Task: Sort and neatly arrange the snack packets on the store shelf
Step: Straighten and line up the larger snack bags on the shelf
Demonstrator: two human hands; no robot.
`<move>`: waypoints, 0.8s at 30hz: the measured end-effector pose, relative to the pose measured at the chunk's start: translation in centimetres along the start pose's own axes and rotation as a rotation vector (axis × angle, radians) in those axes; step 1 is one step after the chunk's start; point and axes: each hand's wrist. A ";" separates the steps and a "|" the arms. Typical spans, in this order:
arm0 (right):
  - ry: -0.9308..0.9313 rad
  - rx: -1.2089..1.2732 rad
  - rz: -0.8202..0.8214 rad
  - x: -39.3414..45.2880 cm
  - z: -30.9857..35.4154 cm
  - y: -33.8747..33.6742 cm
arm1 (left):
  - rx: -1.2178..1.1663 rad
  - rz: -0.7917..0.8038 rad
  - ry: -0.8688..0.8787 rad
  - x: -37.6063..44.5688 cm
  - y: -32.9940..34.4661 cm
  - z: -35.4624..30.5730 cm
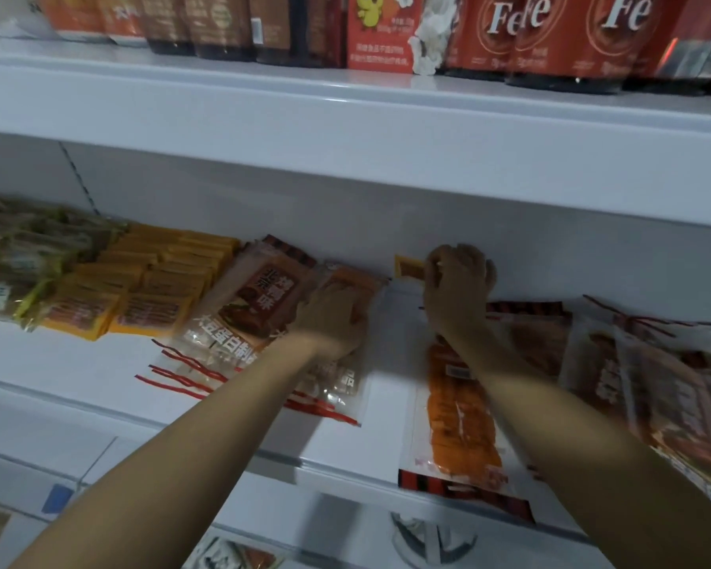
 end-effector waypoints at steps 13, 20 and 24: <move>0.142 0.754 0.401 -1.8 16.6 0.1 | -0.678 -0.472 -0.028 -2.8 -9.9 10.7; 0.167 0.606 0.435 -4.2 26.9 4.8 | -0.735 -0.418 -0.141 -6.2 -15.7 23.2; 0.147 0.392 0.504 -5.3 31.9 7.7 | -0.691 -0.352 -0.162 -7.0 -17.3 28.7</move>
Point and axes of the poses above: each hand's wrist, its own x-axis towards the middle knuckle, its own y-axis out of the palm, z = x × y
